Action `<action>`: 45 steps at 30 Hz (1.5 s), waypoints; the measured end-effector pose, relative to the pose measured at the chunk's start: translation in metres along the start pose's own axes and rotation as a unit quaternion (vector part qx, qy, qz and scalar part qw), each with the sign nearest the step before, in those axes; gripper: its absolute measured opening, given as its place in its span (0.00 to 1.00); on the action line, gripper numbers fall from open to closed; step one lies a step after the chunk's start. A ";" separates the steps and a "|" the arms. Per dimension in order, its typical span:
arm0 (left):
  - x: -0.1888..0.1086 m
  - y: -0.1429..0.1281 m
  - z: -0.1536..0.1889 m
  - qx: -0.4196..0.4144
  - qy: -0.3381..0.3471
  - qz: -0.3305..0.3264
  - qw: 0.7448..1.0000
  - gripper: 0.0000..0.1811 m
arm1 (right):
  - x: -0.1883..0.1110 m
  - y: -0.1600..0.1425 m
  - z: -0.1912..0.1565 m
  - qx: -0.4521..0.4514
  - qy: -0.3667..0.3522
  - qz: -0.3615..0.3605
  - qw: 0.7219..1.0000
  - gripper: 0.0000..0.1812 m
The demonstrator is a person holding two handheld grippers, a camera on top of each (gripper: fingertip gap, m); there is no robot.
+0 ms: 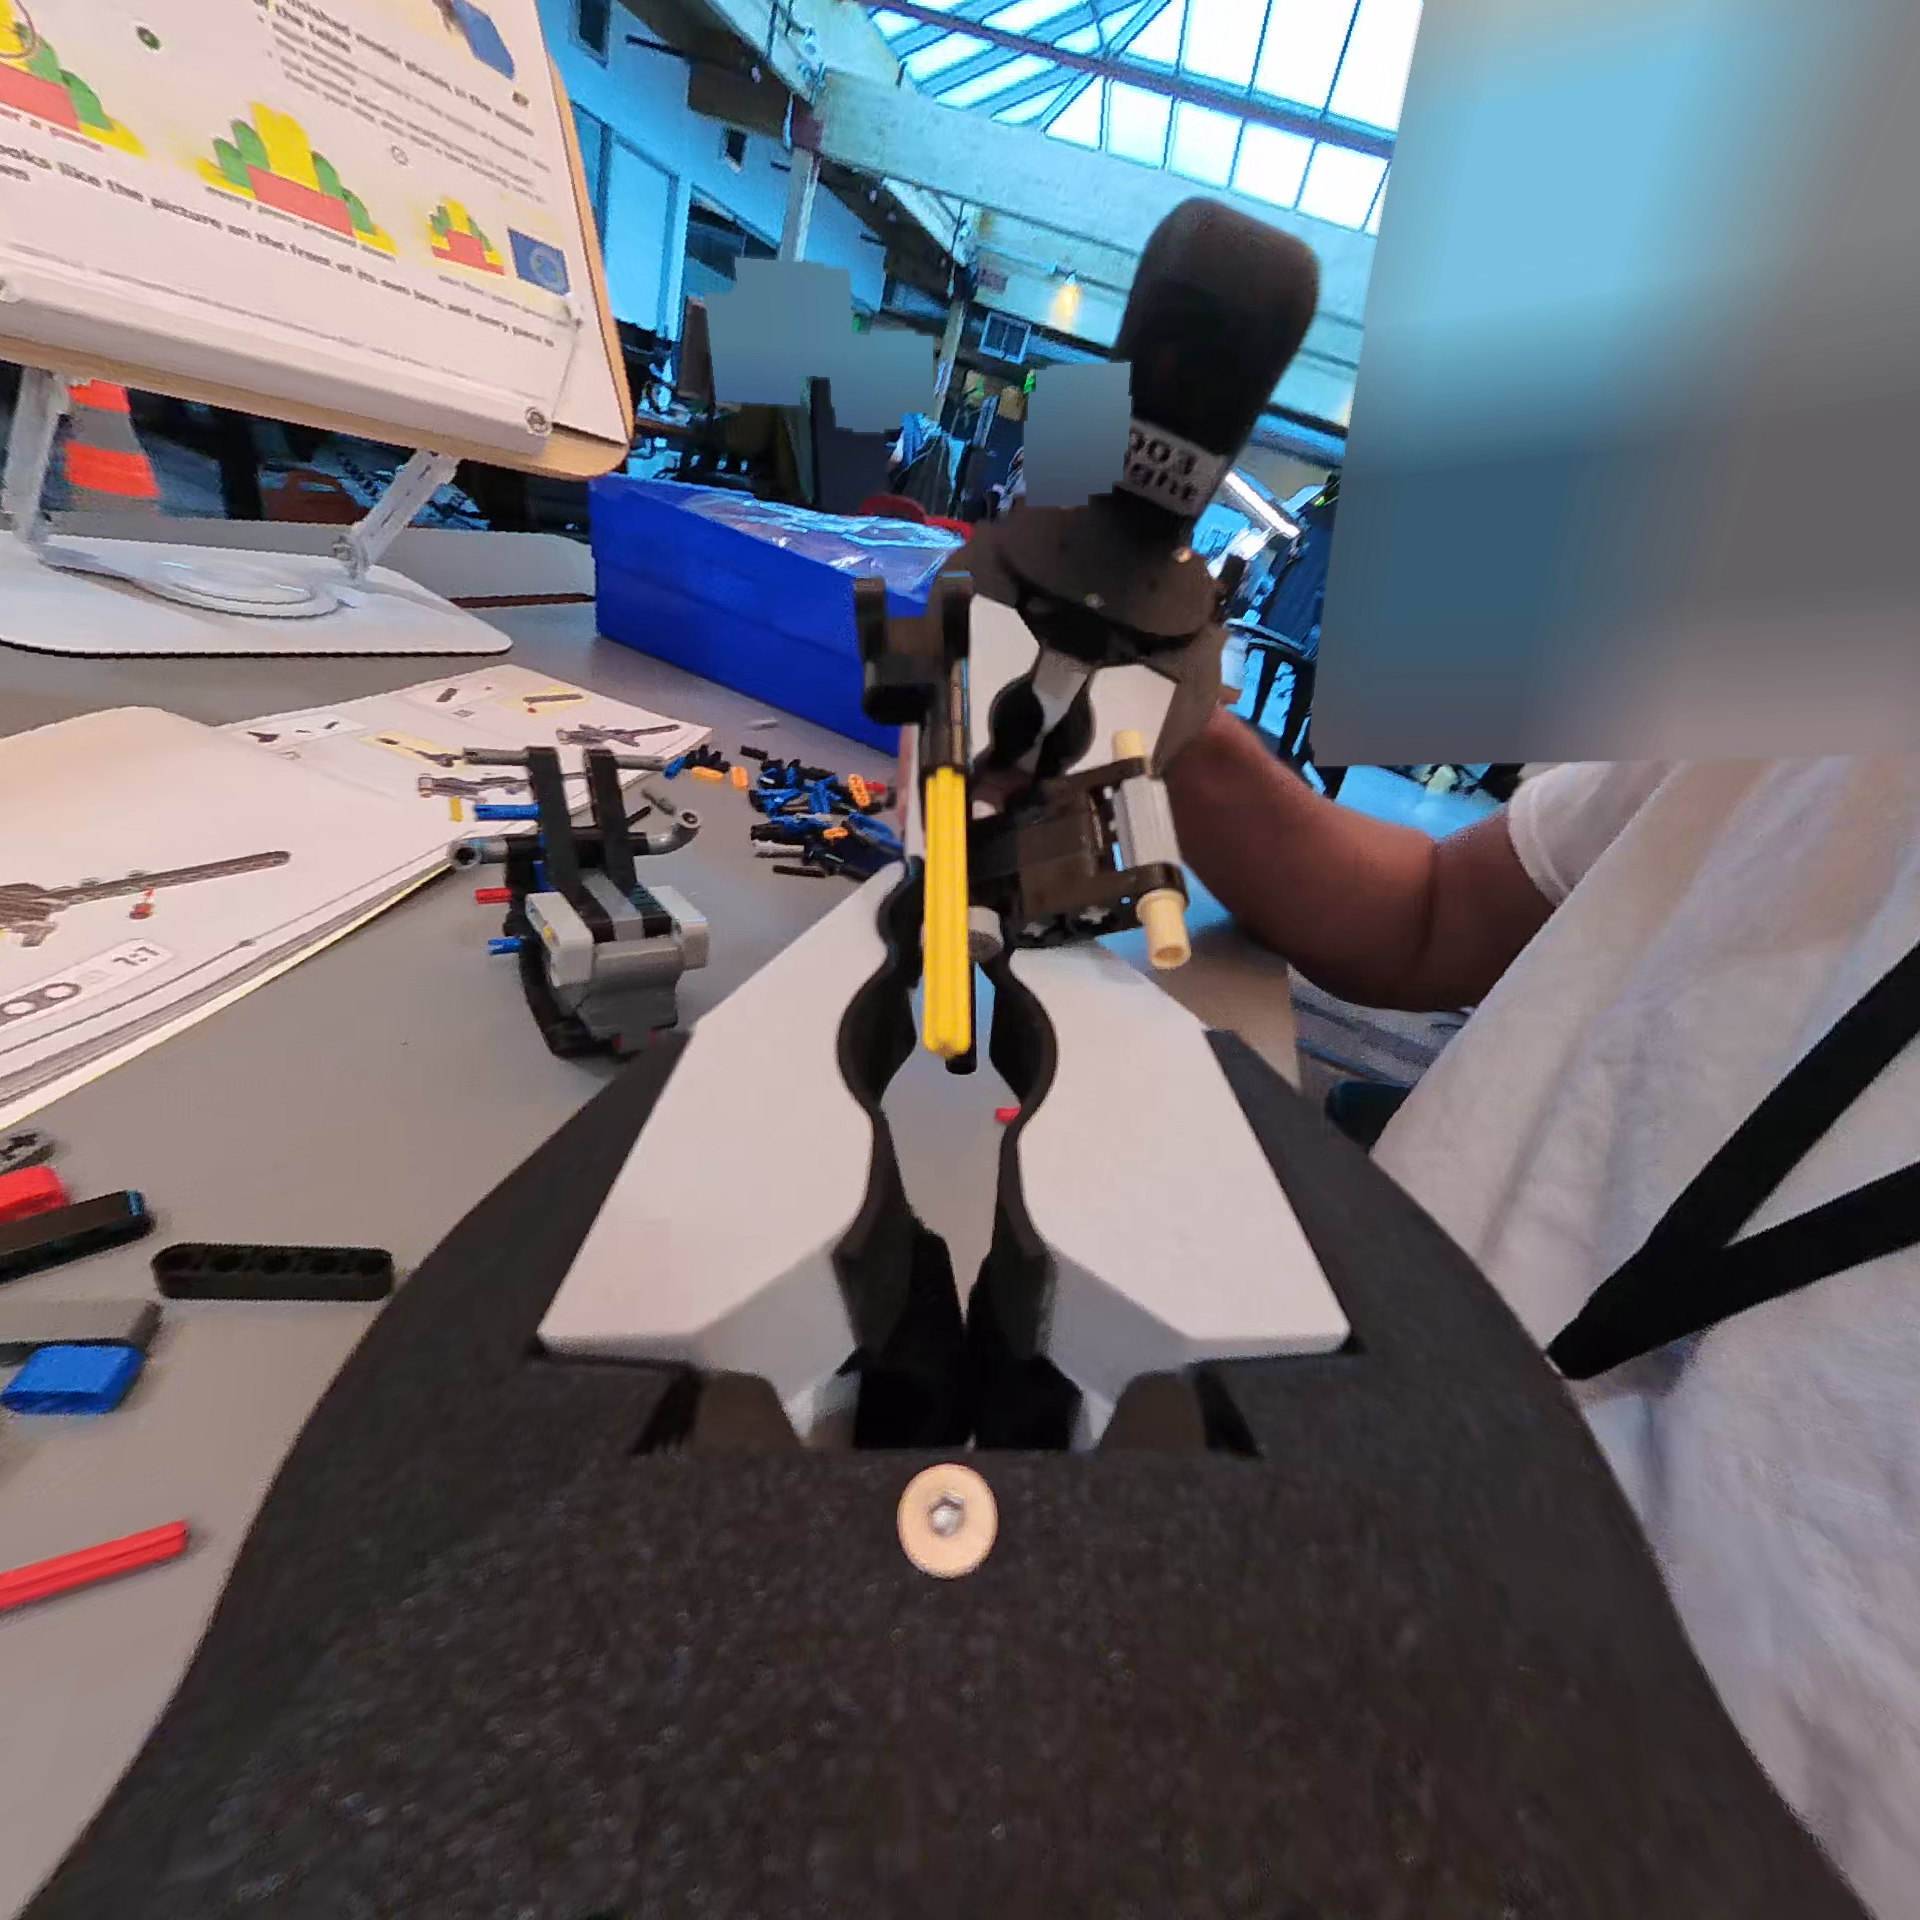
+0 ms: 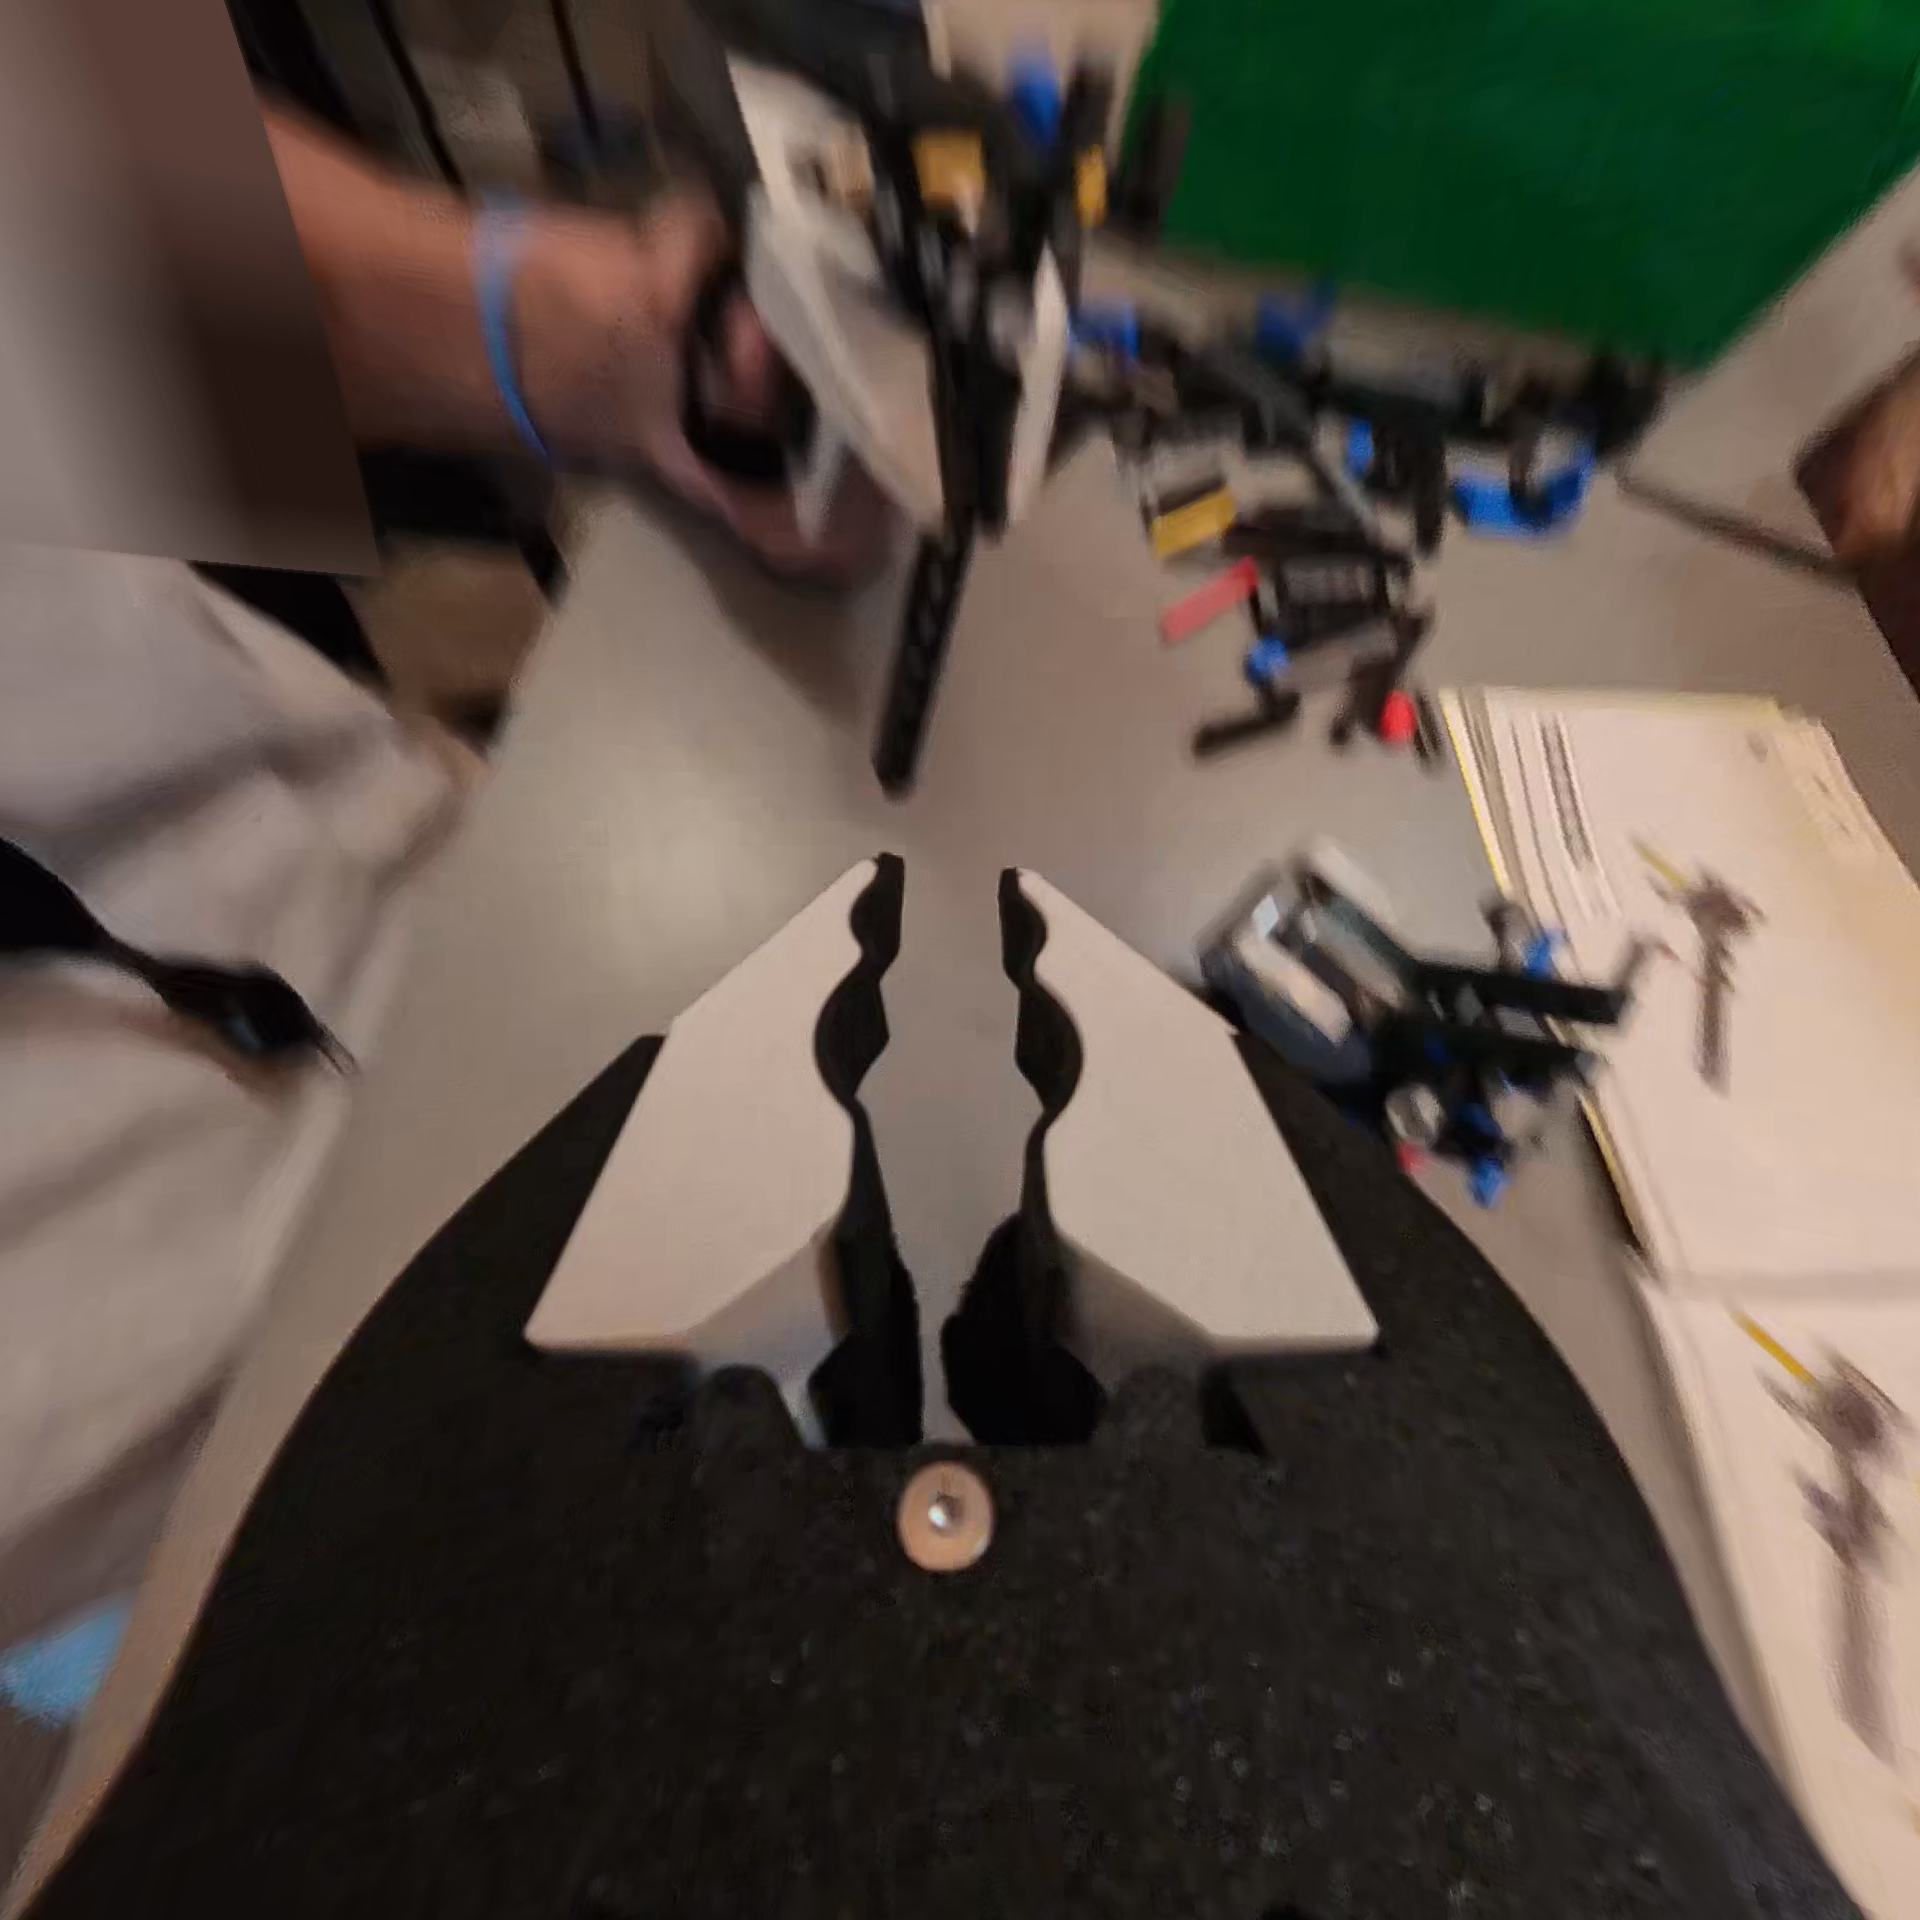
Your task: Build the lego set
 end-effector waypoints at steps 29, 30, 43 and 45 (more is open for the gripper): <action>-0.006 0.006 -0.006 -0.092 -0.037 0.043 0.994 0.04 | 0.043 0.024 -0.012 0.207 0.110 0.134 0.963 0.04; -0.006 0.006 -0.006 -0.092 -0.035 0.042 0.994 0.04 | 0.044 0.023 -0.012 0.203 0.103 0.131 0.965 0.04; -0.008 0.008 -0.009 -0.100 -0.030 0.055 0.993 0.03 | 0.044 0.023 -0.012 0.226 0.115 0.132 0.958 0.04; -0.008 0.008 -0.009 -0.101 -0.030 0.055 0.993 0.03 | 0.044 0.023 -0.012 0.233 0.121 0.135 0.956 0.04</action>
Point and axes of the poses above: each gripper's, where its closed fingertips meet, x out along the fingers, y out of its top, z = x × y across the jaws, the point moved 3 cm from there along -x, back along the fingers, and after that the axes turned 6 degrees about x, right-handed, at the moved point
